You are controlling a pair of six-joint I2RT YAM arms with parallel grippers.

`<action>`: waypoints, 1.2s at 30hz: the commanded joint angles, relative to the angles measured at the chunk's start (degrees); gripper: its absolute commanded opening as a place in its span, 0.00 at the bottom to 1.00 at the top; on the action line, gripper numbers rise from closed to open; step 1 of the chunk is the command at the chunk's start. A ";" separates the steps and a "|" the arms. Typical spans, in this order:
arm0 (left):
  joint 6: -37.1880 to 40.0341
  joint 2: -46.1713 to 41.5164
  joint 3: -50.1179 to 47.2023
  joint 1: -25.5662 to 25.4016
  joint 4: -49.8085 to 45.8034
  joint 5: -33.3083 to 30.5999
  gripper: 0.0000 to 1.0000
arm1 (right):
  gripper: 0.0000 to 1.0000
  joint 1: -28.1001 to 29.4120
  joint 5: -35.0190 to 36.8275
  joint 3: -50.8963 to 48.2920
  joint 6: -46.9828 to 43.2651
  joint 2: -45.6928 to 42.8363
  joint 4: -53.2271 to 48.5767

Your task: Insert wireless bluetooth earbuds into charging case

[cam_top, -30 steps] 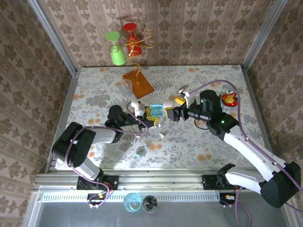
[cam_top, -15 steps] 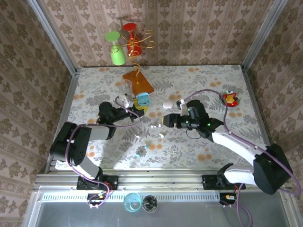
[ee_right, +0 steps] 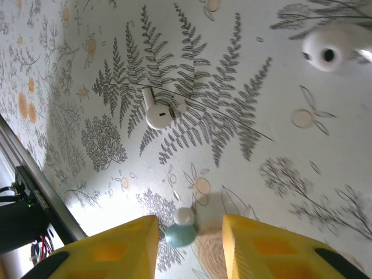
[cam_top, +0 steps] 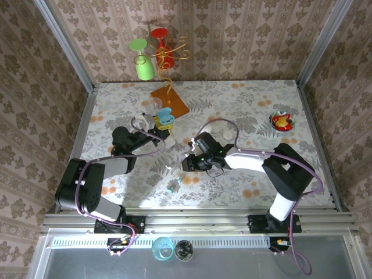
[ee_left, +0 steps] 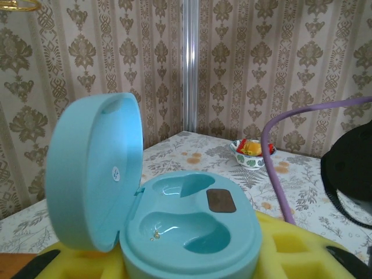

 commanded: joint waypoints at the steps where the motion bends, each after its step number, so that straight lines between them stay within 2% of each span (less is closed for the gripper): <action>1: 0.16 -1.37 -0.67 0.34 1.99 -0.13 0.35 | 0.32 0.72 -3.31 3.39 -1.30 3.13 -3.63; 12: 0.05 -1.45 -1.40 0.46 1.99 0.02 0.35 | 0.27 2.12 -7.33 6.64 -2.15 9.66 -4.54; 24: -0.13 -1.19 -1.27 0.43 2.02 0.23 0.35 | 0.26 3.11 -7.61 7.70 -4.92 10.83 -7.41; 29: -0.16 -1.36 -1.31 0.34 1.97 0.10 0.35 | 0.22 3.11 -6.79 8.42 -7.34 11.09 -10.14; 33: -0.11 -1.20 -1.32 0.38 2.01 0.10 0.35 | 0.12 3.12 -6.39 8.88 -7.73 11.01 -11.00; 36: 0.03 -1.08 -1.22 0.31 1.99 0.03 0.35 | 0.10 3.04 -6.27 9.03 -7.22 10.64 -10.82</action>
